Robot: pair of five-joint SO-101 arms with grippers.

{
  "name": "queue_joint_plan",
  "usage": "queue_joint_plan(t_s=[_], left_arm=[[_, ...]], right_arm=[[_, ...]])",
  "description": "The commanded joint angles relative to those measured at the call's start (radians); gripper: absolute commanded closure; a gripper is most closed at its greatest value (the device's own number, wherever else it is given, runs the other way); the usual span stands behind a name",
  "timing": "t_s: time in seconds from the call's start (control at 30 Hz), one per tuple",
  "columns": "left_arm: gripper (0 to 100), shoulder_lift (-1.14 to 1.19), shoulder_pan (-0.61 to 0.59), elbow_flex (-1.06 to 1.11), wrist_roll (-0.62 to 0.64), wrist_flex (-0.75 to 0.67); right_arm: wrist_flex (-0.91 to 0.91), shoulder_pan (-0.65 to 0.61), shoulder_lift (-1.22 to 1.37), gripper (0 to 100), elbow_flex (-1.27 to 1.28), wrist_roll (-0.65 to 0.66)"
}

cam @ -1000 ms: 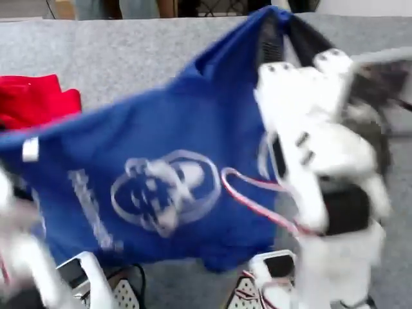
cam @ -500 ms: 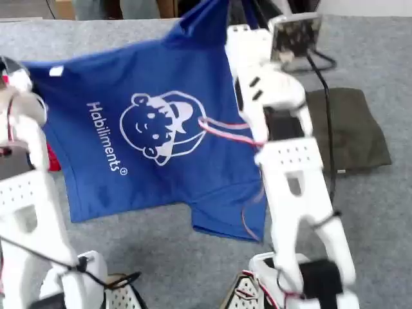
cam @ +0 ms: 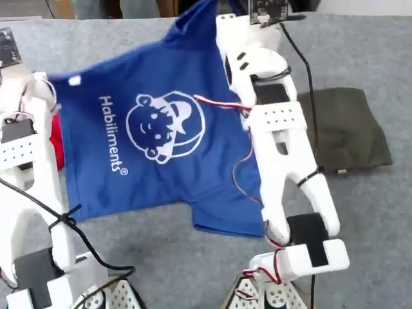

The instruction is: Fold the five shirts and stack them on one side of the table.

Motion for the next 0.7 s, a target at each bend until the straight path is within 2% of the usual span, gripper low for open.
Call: queue_joint_plan(t_s=[0.0, 0.23, 0.37, 0.5, 0.67], left_arm=[[97, -0.008, 0.008, -0.067, -0.009, 0.12], [97, -0.054, 0.018, -0.062, -0.014, 0.41], [97, -0.138, 0.088, -0.025, -0.095, 0.568], [97, -0.218, 0.137, 0.176, -0.209, 0.549], [97, -0.331, 0.108, 0.386, -0.221, 0.529]], right_arm=[[0.218, 0.008, -0.09, 98.4, 0.038, -0.002], [0.488, 0.041, -0.236, 98.4, 0.14, 0.012], [0.62, 0.055, -0.282, 98.4, 0.191, 0.196], [0.743, 0.06, -0.325, 98.5, 0.263, 0.445], [0.85, 0.133, -0.44, 98.5, 0.364, 0.615]])
